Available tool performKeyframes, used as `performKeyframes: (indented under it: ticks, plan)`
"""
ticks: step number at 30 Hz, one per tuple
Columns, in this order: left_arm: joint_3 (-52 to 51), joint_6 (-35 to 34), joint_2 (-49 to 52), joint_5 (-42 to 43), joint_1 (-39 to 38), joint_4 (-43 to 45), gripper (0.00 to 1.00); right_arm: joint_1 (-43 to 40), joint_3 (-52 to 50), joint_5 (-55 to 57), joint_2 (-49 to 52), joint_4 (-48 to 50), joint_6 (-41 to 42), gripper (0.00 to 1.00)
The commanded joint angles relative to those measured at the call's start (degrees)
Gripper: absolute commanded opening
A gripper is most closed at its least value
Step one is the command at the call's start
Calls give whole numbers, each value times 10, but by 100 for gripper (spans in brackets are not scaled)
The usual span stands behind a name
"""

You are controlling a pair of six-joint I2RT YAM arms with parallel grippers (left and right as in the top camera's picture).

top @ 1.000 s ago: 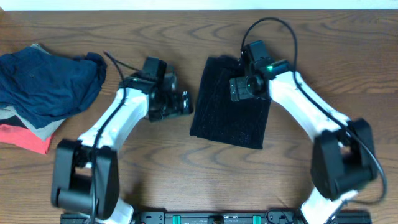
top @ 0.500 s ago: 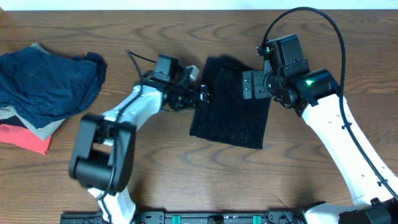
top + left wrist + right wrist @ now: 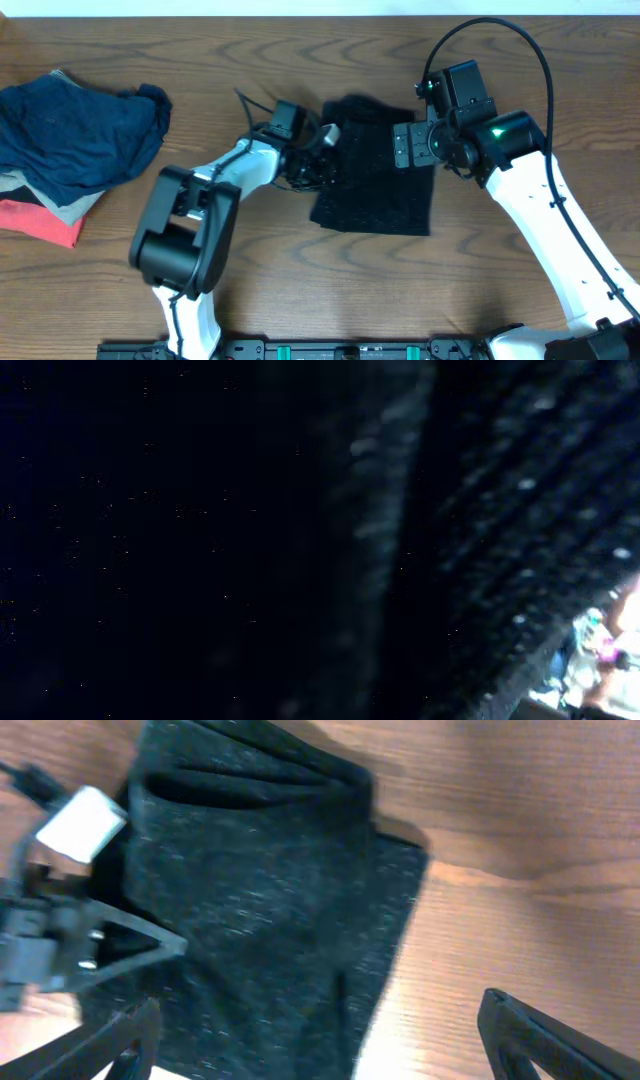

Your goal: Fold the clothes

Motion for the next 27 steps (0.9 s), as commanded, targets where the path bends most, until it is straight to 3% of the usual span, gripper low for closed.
performKeyframes:
  ticks: [1, 7, 11, 19, 25, 26, 27]
  plan:
    - [13, 13, -73, -188, 70, -41, 6, -23, 6, 12, -9, -5, -6, 99]
    - [94, 49, -190, -396, 203, -108, 6, -40, 6, 12, -10, -8, -2, 98]
    - [164, 71, -219, -472, 301, -105, 6, -40, 6, 10, -11, -13, -2, 98]
    - [201, 50, -213, -477, 476, -88, 6, -40, 6, 8, -11, -14, -2, 98]
    - [198, -26, -178, -477, 528, -153, 7, -40, 6, 8, -11, -13, -2, 98]
    - [198, -28, -173, -477, 530, -162, 9, -40, 6, 8, -11, -13, -2, 98]
    - [198, -35, -166, -477, 533, -176, 25, -40, 6, 8, -11, -14, -2, 98]
